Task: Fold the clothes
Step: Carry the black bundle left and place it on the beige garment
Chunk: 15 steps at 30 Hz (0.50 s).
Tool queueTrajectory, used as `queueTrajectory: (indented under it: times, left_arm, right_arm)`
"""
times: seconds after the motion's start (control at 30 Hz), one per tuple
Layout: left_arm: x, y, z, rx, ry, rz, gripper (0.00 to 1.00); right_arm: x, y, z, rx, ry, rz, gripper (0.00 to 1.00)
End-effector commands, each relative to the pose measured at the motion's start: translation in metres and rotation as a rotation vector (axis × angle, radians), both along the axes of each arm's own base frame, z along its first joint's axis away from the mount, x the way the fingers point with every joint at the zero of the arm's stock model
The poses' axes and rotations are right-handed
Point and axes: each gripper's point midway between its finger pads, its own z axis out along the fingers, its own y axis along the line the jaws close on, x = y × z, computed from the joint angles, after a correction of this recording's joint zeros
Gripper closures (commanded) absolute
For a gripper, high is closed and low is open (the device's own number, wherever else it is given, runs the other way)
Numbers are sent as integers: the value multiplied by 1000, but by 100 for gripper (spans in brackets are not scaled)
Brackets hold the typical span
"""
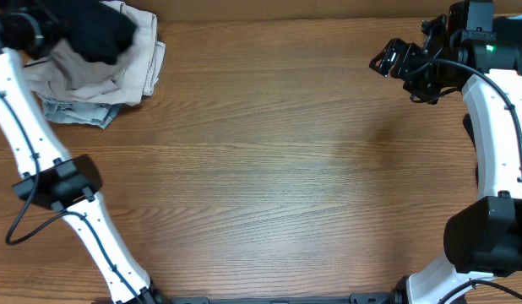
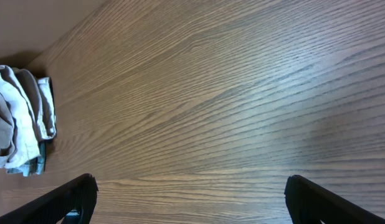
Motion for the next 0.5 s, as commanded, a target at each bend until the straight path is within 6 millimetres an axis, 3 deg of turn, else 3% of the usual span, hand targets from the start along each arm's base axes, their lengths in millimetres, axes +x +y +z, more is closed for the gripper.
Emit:
queueTrajectory:
  times: [0.0,0.13,0.27,0.47]
  left_arm:
    - [-4,13,49,-41,-95,132,96]
    - [11,36,58,-56,-162,245,96]
    - [32,39,56,-118,-209,294,96]
    - [54,30,25,-173,-171,297,96]
  right_arm:
    - [1,-2,2,-12,-13,4,0]
    - [0,-2,2,-12,-11,4,0]
    - [0,-2,2,-12,-9,4,0]
    - [-1,-2,1,-12,-3,4,0]
